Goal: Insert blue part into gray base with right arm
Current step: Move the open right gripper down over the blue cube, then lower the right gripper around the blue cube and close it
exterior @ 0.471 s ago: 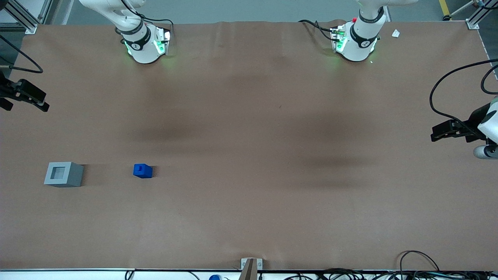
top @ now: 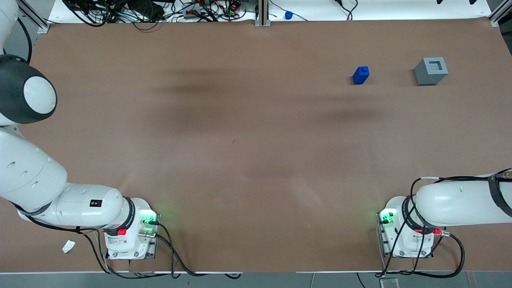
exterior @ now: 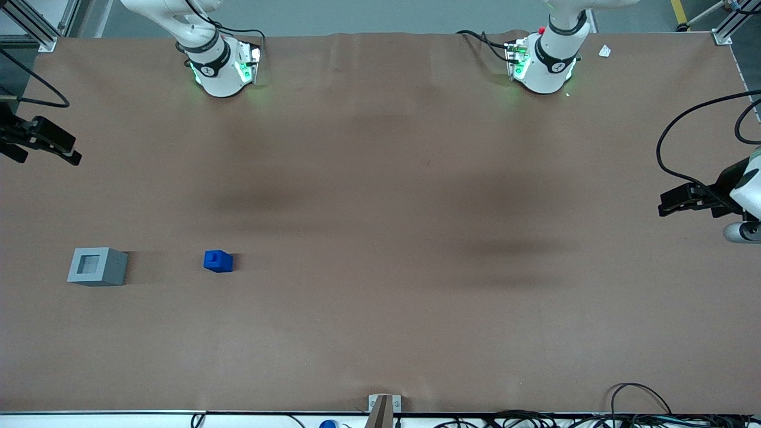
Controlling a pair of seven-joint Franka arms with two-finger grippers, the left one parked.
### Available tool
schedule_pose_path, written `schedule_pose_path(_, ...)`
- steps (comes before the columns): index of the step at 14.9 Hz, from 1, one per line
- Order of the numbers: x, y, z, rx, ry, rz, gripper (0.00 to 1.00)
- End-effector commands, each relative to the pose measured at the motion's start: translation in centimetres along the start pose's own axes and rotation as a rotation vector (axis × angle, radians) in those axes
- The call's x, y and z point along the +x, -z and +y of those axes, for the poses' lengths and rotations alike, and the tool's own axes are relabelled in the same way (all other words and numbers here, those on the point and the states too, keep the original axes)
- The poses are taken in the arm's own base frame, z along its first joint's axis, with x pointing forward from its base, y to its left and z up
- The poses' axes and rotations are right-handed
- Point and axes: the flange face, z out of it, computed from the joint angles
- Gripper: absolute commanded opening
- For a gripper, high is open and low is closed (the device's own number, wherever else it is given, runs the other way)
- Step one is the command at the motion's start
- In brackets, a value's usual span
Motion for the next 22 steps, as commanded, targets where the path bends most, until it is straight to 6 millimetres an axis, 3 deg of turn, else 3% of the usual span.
schedule_pose_path(1,0.0,-0.8,-0.1,0.016,-0.018,-0.024,1.0)
schedule_pose_path(5,0.9,-3.0,-1.3,0.012,0.0,-0.063,1.0)
schedule_pose_path(11,5.5,-10.8,-2.2,0.025,-0.007,-0.08,1.0)
schedule_pose_path(17,8.2,-17.7,-3.1,0.067,-0.037,-0.107,1.0)
schedule_pose_path(20,8.9,-20.1,-4.5,0.067,-0.027,-0.093,1.0)
schedule_pose_path(22,9.4,-23.0,-6.2,0.061,-0.052,-0.093,1.0)
